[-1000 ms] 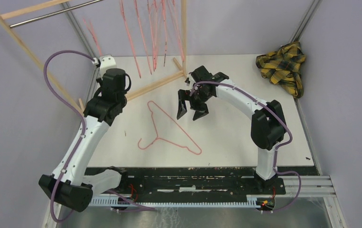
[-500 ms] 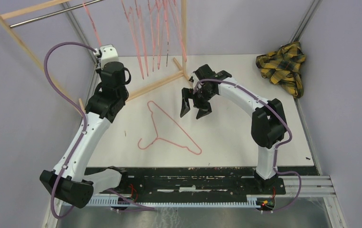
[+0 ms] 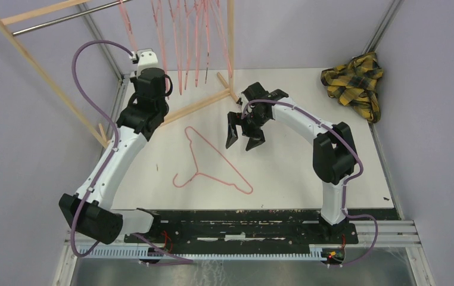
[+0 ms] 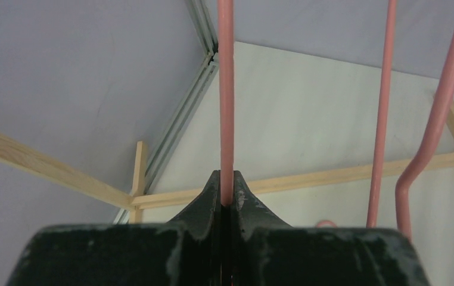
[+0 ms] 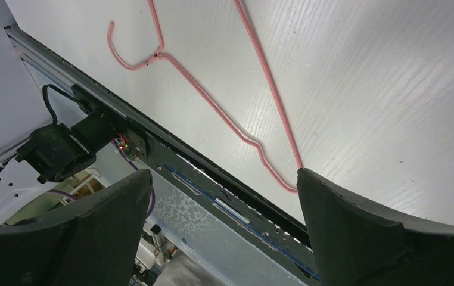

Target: Organize the hangers

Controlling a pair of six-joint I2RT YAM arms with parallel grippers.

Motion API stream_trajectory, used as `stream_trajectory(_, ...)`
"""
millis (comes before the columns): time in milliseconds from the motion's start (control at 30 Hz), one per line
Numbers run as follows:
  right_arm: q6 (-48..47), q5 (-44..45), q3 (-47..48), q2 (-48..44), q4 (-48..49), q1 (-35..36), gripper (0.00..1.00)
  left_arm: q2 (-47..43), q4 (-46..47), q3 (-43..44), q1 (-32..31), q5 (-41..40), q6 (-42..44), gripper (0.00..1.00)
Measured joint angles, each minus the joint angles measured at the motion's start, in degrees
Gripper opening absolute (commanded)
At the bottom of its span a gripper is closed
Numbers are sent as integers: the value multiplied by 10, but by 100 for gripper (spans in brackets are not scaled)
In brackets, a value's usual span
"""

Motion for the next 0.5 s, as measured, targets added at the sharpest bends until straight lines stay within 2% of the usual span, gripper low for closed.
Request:
stream_trajectory(300,0,-5,-1,0,3,-8,100,70,-45,62,2,35,-2,3)
stream_trajectory(467,0,-11,-10,0,7,-10,100,76,-48,65,3,59,-16,3)
stream_trajectory(500,0,-11,-12,0,7,-10,100,76,-48,65,3,62,-16,9)
